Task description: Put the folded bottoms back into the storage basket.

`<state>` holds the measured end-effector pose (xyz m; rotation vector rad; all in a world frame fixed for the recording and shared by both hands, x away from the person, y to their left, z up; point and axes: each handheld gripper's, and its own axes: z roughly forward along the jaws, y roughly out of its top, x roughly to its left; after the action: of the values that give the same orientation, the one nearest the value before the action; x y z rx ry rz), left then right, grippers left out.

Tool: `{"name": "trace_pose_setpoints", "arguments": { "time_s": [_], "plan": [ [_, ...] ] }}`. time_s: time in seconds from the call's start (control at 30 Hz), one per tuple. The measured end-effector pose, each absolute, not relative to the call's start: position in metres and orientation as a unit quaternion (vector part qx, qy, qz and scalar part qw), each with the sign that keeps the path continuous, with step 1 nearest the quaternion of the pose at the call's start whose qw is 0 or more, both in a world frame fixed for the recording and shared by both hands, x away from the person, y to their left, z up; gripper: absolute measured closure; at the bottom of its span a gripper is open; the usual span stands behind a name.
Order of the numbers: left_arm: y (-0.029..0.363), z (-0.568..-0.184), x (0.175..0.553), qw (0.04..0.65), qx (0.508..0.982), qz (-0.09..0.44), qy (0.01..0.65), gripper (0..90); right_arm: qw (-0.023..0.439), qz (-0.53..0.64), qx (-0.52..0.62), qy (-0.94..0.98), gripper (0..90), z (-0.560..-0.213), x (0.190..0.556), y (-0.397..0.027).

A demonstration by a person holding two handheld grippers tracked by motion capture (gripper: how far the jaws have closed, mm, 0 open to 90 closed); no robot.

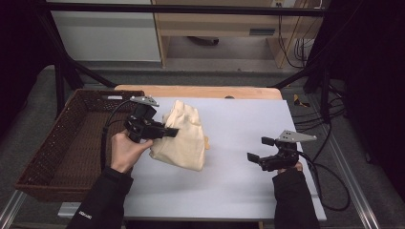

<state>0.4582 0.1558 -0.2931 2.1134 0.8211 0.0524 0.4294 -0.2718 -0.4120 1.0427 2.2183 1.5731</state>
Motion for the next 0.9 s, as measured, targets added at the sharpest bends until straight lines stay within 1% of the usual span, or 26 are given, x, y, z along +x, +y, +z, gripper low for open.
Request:
{"name": "trace_pose_setpoints", "arguments": {
  "time_s": [0.9],
  "plan": [
    [0.186,-0.275,0.453,0.42,0.842,0.037,0.336,75.9,0.115,0.535,0.356,0.757,3.3,-0.412,0.429,-0.272]
  ]
}}
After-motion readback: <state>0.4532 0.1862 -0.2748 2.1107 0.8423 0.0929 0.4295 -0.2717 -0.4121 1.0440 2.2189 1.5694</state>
